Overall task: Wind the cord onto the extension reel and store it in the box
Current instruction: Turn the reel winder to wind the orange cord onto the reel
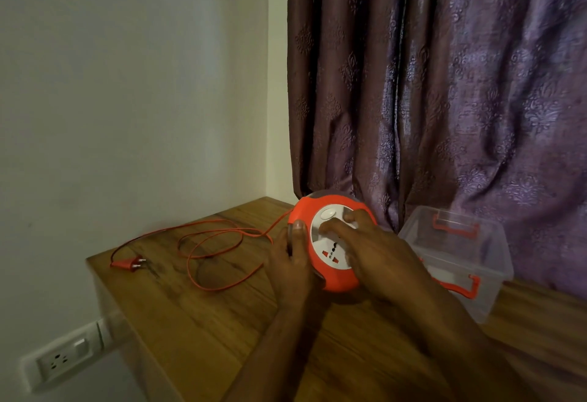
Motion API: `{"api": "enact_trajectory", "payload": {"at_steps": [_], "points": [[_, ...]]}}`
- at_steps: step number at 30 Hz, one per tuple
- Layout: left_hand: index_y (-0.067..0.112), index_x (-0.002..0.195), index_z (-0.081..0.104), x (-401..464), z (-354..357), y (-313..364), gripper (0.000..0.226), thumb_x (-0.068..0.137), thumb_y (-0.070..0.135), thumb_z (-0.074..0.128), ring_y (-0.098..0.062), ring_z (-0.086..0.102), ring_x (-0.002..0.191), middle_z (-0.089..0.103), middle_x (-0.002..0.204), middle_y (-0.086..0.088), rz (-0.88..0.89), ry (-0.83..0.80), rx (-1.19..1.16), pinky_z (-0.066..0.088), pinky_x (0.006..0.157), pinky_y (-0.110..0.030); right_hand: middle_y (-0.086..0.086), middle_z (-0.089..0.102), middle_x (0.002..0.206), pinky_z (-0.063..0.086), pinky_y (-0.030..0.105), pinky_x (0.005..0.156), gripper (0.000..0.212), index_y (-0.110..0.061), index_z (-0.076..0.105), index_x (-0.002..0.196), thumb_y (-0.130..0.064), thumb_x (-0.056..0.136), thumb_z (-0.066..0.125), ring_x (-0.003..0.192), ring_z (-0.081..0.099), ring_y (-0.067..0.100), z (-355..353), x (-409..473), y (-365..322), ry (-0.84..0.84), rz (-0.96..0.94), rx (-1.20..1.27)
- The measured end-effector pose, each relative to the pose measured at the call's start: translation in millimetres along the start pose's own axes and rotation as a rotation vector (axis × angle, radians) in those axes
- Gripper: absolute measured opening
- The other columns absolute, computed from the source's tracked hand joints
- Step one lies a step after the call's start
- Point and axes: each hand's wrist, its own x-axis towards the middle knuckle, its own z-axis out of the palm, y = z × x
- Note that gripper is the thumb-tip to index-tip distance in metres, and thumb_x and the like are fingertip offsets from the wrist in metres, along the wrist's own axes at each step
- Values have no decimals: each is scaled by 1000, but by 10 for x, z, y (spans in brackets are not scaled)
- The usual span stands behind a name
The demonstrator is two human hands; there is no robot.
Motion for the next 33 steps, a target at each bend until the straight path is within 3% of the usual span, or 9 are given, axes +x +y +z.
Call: {"api": "enact_trajectory", "payload": {"at_steps": [6,12,15,18,21,24,27,31,33], "points": [[36,91,67,31,-7,-12,36,80,63,47,-9,74,72,76,86,9,2,9,16,60,58,-25,-9,12,153,40,42,102,49,-58,26,131,-38,92,50,126,41,26,31,-10,24,8,-8,5],[35,86,68,31,-6,8,34,81,62,48,-6,74,70,75,76,17,-13,14,0,56,53,-18,-4,22,147,46,42,93,48,-60,24,130,-37,93,43,114,51,26,98,-7,44,84,-8,13],[33,85,68,7,1,22,28,86,54,49,-6,73,68,75,74,14,-6,12,-13,54,52,-16,-1,31,141,46,41,88,56,-59,25,132,-32,90,50,113,51,29,112,8,63,104,2,-32],[20,91,72,-1,6,4,35,92,47,49,-4,72,66,76,76,6,30,11,-13,52,51,-14,-2,38,130,46,37,83,61,-58,24,132,-40,85,58,110,52,25,116,24,78,117,22,-6],[19,90,70,8,3,-31,44,87,56,46,-4,71,67,74,78,3,52,-2,27,51,52,-13,-1,43,132,43,36,85,64,-58,22,132,-52,81,59,114,50,25,120,34,101,116,77,16],[24,85,69,7,9,-64,50,85,69,47,-8,72,68,75,77,2,52,-33,58,54,54,-19,-4,52,125,38,33,77,65,-57,26,129,-63,73,58,110,53,24,107,35,119,145,129,34],[27,85,71,11,19,-110,52,82,72,44,-12,73,72,76,81,3,64,-57,102,60,63,-35,-7,59,122,40,34,77,67,-53,32,125,-72,67,57,107,55,25,97,39,111,183,211,63],[28,93,72,-15,26,-95,55,84,73,42,-7,73,74,76,84,7,99,-73,132,60,64,-30,0,59,121,41,36,78,67,-45,40,121,-76,64,55,106,56,30,125,29,79,232,318,111],[30,100,72,-34,27,-80,53,85,71,42,-10,74,78,77,89,7,79,-87,126,62,69,-37,2,58,121,42,37,79,67,-40,43,121,-76,65,56,106,56,30,145,35,76,235,363,145]]}}
